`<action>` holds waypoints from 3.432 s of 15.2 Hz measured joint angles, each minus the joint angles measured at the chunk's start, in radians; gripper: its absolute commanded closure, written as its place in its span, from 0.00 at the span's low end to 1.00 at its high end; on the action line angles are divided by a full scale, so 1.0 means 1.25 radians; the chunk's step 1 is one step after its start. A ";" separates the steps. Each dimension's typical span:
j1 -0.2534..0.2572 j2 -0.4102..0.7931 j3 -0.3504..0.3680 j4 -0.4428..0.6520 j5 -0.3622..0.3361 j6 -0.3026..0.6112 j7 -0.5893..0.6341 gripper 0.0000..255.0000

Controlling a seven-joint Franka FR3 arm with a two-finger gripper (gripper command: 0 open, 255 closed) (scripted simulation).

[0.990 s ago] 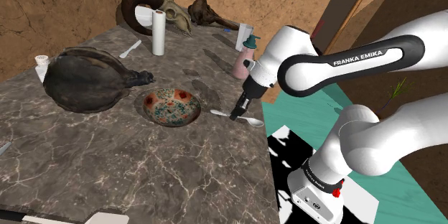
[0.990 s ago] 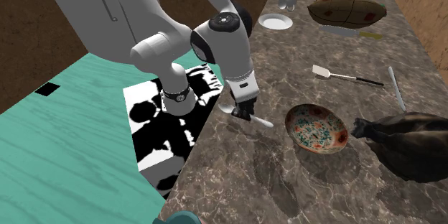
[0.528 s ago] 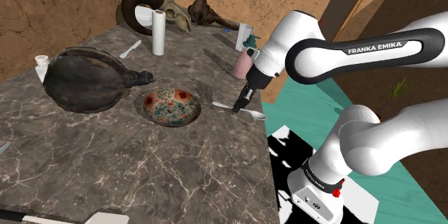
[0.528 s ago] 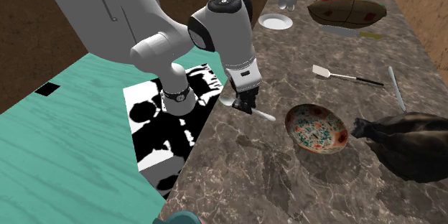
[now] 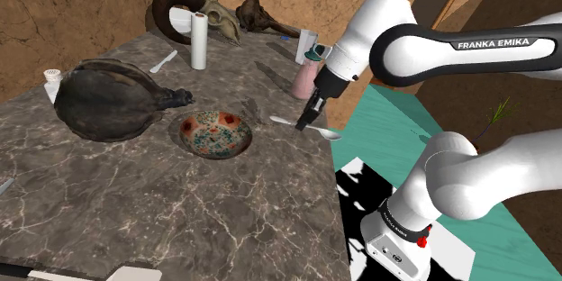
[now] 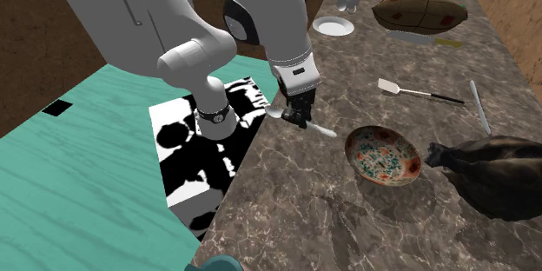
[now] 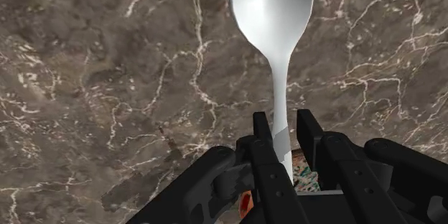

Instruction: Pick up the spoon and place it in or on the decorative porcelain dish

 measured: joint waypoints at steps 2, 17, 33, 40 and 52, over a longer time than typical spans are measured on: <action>-0.002 -0.002 -0.002 0.014 -0.003 -0.017 0.002 1.00; 0.014 0.431 0.115 0.398 -0.035 0.057 0.148 1.00; 0.023 0.611 0.142 0.466 -0.079 0.172 0.196 1.00; 0.024 0.633 0.143 0.451 -0.081 0.208 0.194 1.00; 0.020 0.596 0.140 0.461 -0.074 0.162 0.189 0.00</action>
